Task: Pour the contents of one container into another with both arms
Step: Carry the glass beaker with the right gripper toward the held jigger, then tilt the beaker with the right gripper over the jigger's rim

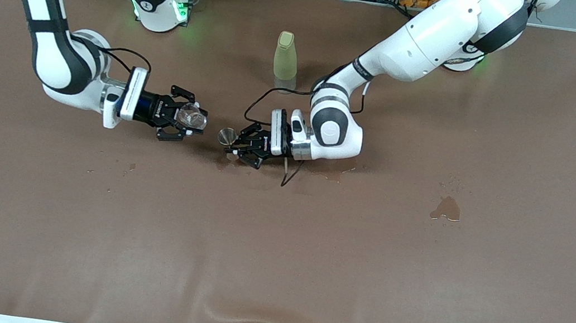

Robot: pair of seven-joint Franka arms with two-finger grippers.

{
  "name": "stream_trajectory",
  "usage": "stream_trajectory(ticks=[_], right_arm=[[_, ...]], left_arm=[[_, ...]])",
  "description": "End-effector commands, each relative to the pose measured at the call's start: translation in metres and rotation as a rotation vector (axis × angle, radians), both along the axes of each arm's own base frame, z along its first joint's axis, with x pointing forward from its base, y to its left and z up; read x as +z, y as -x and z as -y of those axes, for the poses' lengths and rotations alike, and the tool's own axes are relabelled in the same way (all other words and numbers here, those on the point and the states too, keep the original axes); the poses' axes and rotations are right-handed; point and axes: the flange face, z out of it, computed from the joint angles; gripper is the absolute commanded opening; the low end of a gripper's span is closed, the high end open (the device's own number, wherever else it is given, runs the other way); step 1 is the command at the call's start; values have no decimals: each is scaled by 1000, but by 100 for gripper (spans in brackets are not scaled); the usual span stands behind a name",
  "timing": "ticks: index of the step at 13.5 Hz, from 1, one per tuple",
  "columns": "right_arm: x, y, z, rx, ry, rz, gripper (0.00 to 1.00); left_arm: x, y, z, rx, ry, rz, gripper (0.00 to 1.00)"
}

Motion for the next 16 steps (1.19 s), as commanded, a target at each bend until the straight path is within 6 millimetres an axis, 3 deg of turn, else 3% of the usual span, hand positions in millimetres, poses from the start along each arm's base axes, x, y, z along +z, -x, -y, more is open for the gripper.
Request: stream_trajectory(ticks=[1, 10, 16], right_arm=[[8, 12, -13, -24, -15, -15, 0], [-6, 44, -64, 18, -43, -57, 0], [-22, 70, -88, -6, -52, -121, 0]], left_arm=[[1, -3, 5, 25, 6, 1, 0], [0, -6, 1, 28, 1, 10, 0], [0, -6, 1, 24, -1, 19, 0]])
